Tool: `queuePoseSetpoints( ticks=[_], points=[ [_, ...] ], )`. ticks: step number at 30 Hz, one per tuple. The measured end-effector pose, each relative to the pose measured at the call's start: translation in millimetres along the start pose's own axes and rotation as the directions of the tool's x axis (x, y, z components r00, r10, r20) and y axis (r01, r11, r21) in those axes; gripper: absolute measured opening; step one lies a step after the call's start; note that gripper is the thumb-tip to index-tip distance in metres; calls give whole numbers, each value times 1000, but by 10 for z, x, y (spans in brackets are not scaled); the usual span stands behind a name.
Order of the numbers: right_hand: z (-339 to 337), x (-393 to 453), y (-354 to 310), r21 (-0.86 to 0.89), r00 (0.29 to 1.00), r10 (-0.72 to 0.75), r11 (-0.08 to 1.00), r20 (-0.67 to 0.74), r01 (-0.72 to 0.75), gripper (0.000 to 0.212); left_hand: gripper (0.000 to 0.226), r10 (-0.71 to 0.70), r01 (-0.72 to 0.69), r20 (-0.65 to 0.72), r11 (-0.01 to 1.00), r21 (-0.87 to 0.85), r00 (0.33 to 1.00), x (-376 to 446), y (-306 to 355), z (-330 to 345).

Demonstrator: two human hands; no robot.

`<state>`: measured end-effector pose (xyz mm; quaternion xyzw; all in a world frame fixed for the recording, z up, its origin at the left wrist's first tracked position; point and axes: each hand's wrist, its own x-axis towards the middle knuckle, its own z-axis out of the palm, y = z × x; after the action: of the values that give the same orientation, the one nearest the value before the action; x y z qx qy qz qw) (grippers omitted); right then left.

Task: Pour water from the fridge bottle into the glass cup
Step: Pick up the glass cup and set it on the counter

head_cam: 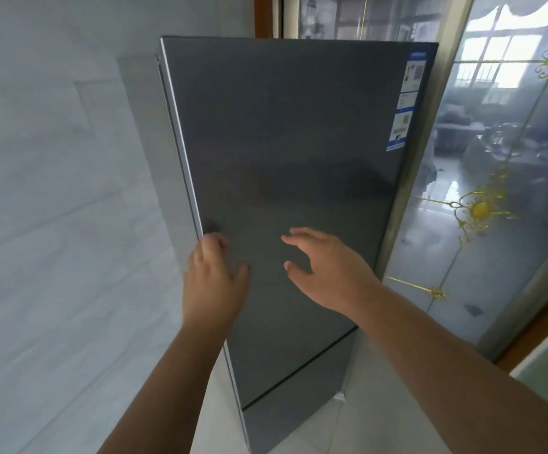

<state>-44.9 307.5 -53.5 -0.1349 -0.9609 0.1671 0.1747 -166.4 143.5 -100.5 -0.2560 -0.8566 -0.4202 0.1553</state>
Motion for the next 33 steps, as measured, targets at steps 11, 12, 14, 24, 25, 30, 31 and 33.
queuePoseSetpoints(
  ticks=[11, 12, 14, 24, 25, 30, 31, 33],
  points=[
    [-600, -1510, 1396, 199, 869, 485, 865, -102, -460, 31, 30, 298, -199, 536, 951, -237, 790, -413, 1236, 1092],
    [-707, -1731, 1529, 233, 830, 542, 831, -133, -505, 29, 29, 323, -202, 558, 942, -268, 764, -495, 1426, 1226],
    [-923, -2201, 1778, 263, 745, 640, 763, -185, -590, 25, 28, 395, -222, 596, 913, -343, 699, -699, 1826, 1509],
    [-1615, -4579, 2099, 256, 173, 913, 280, -370, -925, 53, 31, 807, -465, 569, 568, -679, 155, -2305, 3736, 2562],
    [-1668, -4762, 2017, 279, 96, 915, 218, -392, -935, 53, 33, 823, -464, 560, 533, -708, 90, -2471, 3908, 2587],
    [-1715, -5416, 1437, 406, -298, 841, -104, -452, -908, 48, 38, 867, -386, 434, 324, -864, -244, -3266, 4555, 2492],
    [-1671, -5516, 1292, 420, -359, 810, -156, -463, -894, 48, 38, 866, -365, 394, 275, -889, -308, -3419, 4624, 2434],
    [-1554, -5694, 990, 441, -480, 741, -274, -470, -855, 48, 38, 853, -315, 317, 192, -929, -415, -3721, 4714, 2305]
  ],
)
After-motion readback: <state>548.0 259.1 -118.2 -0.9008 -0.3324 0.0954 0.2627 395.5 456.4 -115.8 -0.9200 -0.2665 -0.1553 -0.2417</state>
